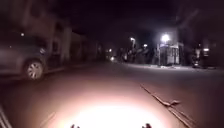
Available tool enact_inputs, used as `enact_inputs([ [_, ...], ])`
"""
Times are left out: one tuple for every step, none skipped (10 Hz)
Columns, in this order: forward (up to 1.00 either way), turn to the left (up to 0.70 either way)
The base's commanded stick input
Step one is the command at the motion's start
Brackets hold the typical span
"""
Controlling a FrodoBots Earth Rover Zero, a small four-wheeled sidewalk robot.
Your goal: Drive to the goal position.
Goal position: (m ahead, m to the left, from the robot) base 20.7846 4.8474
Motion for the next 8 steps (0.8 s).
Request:
enact_inputs([
  [0.5,0.0],
  [0.5,0.0],
  [0.5,0.0],
  [0.5,0.0],
  [0.5,0.0],
  [0.5,0.0],
  [0.5,0.0],
  [0.5,0.0],
])
